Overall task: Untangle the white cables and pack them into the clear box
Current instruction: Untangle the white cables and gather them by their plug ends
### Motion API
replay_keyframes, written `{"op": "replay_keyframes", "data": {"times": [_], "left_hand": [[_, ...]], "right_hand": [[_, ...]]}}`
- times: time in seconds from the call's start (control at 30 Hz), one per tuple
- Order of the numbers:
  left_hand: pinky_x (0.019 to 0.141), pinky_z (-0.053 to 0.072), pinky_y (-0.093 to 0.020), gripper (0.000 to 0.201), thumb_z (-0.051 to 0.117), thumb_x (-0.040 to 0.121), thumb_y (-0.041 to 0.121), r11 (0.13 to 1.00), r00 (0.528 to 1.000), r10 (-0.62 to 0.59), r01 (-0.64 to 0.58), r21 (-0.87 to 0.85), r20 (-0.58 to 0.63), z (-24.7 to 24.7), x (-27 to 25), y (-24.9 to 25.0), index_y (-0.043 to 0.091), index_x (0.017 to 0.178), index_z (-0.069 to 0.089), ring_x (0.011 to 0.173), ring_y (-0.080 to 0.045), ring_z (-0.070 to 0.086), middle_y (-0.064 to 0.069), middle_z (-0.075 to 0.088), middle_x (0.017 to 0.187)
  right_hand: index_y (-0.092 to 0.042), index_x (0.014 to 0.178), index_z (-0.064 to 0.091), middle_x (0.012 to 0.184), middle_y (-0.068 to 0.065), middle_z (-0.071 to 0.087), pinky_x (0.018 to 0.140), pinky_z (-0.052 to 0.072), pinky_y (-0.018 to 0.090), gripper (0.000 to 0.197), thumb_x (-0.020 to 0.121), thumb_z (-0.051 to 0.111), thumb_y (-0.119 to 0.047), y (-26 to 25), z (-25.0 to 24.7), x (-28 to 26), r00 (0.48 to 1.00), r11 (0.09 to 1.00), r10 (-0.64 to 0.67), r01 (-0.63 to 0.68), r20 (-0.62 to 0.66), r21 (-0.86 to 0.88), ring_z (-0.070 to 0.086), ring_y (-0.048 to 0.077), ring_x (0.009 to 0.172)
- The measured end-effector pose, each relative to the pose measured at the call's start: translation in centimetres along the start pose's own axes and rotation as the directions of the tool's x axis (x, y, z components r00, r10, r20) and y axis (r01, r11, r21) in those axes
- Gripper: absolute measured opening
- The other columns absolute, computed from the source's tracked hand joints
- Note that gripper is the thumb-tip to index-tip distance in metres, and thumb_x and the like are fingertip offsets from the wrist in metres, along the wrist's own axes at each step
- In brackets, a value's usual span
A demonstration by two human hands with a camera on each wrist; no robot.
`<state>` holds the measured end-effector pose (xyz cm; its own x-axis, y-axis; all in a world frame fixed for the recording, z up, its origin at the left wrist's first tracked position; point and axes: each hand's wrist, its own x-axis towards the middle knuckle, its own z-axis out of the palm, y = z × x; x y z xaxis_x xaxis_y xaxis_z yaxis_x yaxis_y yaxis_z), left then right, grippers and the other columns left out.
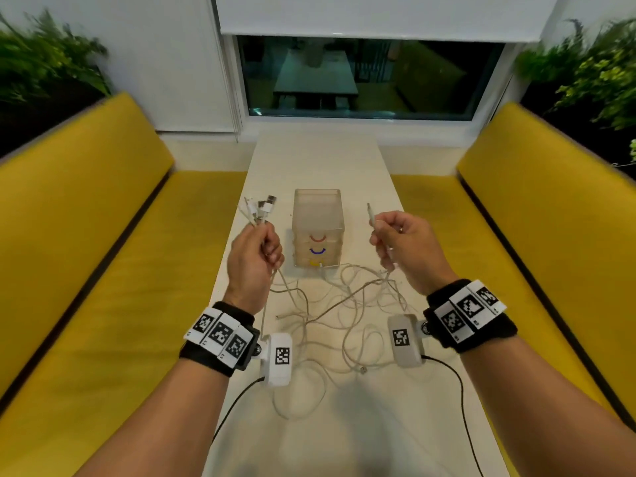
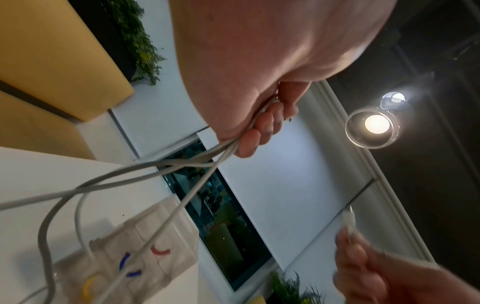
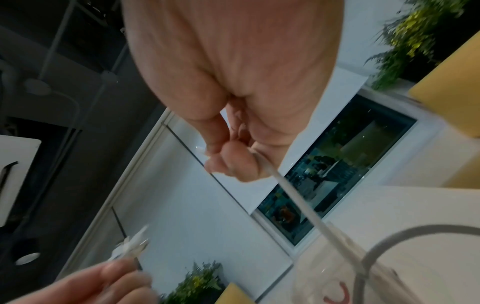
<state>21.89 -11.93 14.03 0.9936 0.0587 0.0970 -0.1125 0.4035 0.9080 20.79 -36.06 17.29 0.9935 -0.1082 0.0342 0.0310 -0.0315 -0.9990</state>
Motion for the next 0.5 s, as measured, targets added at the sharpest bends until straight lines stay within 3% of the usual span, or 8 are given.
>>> {"op": "replay_keyframes", "data": {"times": [0.13, 0.23, 0.37, 0.5], "left_hand": [[0.054, 0.023, -0.03, 0.033, 0.039, 0.109, 0.023, 0.995, 0.999, -0.041, 0.038, 0.097, 0.027, 2.4, -0.8, -1.5, 0.013, 0.082, 0.055, 0.055, -0.012, 0.029, 0.006, 0.036, 0.059], [0.052, 0.031, -0.026, 0.033, 0.036, 0.11, 0.022, 0.987, 0.998, -0.059, 0.056, 0.152, 0.017, 3.9, -1.3, -2.2, 0.012, 0.089, 0.06, 0.054, -0.011, 0.033, 0.007, 0.04, 0.058], [0.053, 0.035, -0.026, 0.03, 0.038, 0.11, 0.026, 0.982, 0.996, -0.083, 0.078, 0.169, 0.021, 4.9, -2.3, -2.5, 0.014, 0.09, 0.058, 0.056, -0.011, 0.039, 0.009, 0.048, 0.059], [0.052, 0.036, -0.024, 0.026, 0.047, 0.106, 0.029, 0.979, 0.997, -0.059, 0.05, 0.196, 0.039, 5.2, -2.8, -2.8, 0.012, 0.092, 0.06, 0.056, -0.011, 0.039, 0.008, 0.046, 0.059]], "right_hand": [[-0.006, 0.093, 0.062, 0.074, 0.012, 0.059, 0.042, 0.041, 0.029, 0.01, 0.1, 0.057, -0.009, 0.3, 2.8, -0.8, 0.994, 1.0, -0.01, 0.006, 0.111, 0.031, 0.05, 0.022, 0.054], [-0.004, 0.091, 0.064, 0.072, 0.012, 0.058, 0.042, 0.041, 0.029, 0.011, 0.099, 0.058, -0.01, 0.3, 4.9, -1.4, 0.991, 0.997, 0.007, -0.018, 0.135, 0.076, 0.049, 0.023, 0.052], [0.004, 0.093, 0.067, 0.068, 0.011, 0.059, 0.043, 0.041, 0.031, 0.019, 0.096, 0.065, -0.015, 0.6, 6.5, -1.8, 0.994, 0.996, 0.029, -0.037, 0.103, 0.08, 0.049, 0.029, 0.052], [0.0, 0.091, 0.069, 0.065, 0.015, 0.059, 0.043, 0.041, 0.031, 0.015, 0.095, 0.066, -0.014, 1.1, 6.5, -1.6, 0.999, 0.999, 0.018, -0.02, 0.042, 0.049, 0.048, 0.031, 0.054]]}}
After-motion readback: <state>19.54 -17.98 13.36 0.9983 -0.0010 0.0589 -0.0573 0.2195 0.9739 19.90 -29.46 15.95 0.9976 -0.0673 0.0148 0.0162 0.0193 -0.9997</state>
